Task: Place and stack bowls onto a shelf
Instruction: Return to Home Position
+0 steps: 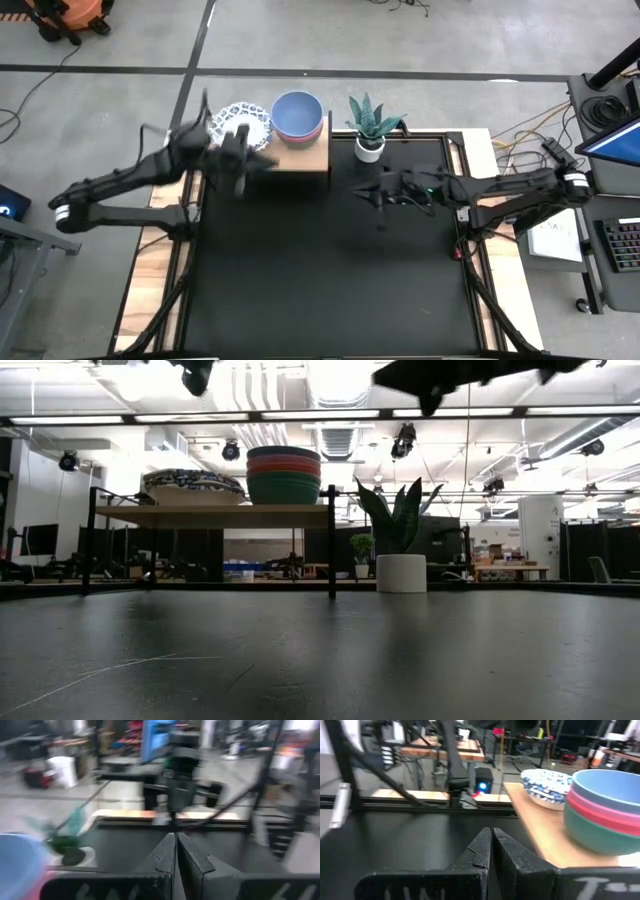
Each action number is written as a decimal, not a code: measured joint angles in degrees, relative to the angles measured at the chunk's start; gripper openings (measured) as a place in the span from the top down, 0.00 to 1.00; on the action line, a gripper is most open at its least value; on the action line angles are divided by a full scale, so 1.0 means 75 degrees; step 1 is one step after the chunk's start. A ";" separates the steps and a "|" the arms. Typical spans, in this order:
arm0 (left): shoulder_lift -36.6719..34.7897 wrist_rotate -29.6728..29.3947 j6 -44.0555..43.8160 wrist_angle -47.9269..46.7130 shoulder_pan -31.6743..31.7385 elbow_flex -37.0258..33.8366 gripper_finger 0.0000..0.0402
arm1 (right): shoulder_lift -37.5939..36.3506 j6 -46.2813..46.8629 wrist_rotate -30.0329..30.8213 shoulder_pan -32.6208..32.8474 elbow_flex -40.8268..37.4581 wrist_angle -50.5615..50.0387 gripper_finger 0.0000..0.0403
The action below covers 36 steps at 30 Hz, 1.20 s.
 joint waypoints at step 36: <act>-0.6157 -0.1860 -0.0692 0.2193 -0.2980 -0.6282 1.00 | -0.5105 -0.0181 0.0013 0.1282 -0.5146 0.1969 0.98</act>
